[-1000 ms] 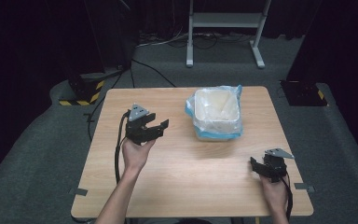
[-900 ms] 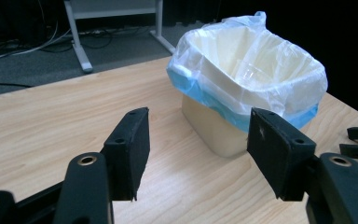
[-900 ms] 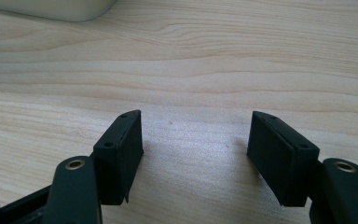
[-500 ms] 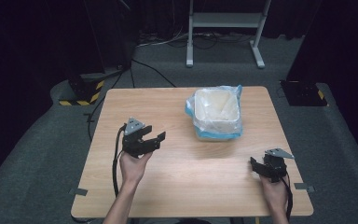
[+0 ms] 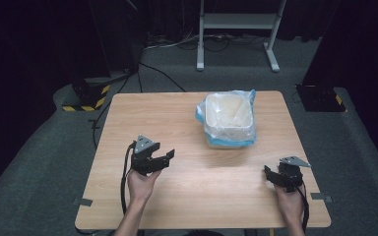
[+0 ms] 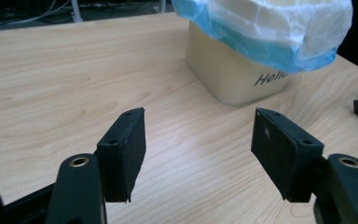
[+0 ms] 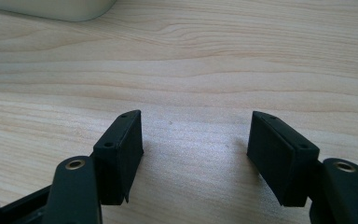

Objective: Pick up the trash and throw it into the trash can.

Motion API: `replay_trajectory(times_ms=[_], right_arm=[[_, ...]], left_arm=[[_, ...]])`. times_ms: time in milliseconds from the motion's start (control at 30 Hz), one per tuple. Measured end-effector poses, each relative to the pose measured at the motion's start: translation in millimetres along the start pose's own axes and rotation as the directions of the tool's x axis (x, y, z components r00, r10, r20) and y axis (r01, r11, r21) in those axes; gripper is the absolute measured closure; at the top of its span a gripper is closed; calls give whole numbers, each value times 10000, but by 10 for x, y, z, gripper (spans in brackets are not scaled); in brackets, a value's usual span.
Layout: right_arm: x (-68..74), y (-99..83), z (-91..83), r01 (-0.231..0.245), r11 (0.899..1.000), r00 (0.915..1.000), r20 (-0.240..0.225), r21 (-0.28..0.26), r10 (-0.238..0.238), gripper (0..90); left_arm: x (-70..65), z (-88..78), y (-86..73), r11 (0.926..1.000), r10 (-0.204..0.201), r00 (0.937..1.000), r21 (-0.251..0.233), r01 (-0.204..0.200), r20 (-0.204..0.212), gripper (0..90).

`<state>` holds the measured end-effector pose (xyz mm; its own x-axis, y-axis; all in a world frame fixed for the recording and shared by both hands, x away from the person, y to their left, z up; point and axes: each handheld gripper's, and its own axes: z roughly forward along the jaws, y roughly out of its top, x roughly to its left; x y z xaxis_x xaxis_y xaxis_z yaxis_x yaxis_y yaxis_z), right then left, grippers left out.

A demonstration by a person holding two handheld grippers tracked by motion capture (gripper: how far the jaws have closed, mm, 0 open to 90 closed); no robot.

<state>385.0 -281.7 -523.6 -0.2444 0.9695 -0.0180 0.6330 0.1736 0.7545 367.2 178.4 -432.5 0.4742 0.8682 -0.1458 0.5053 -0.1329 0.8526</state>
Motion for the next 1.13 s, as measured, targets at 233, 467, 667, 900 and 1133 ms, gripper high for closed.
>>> replay_trajectory(times_ms=[233, 467, 667, 900, 1133], right_arm=[[0, 0, 0, -1, 10000, 10000, -1, 1, 1, 352], [-1, 0, 0, 2, 10000, 10000, -4, 4, -2, 352], [0, 0, 0, -1, 10000, 10000, -1, 1, 1, 352], [0, 0, 0, -1, 10000, 10000, -2, 1, 1, 352], [2, 0, 0, -5, 10000, 10000, 0, 3, 5, 352]], left_arm=[[-7, 68, -112, 9994, 203, 9998, 291, -203, -3, 343], [47, 201, -265, 9971, 249, 9992, 728, -225, -321, 355], [161, 380, -466, 9923, 167, 9960, 1239, -56, -883, 366], [187, 562, -555, 9810, 861, 9823, 1862, -544, -1665, 348], [228, 655, -684, 9819, 611, 9810, 1873, -261, -1839, 297]])
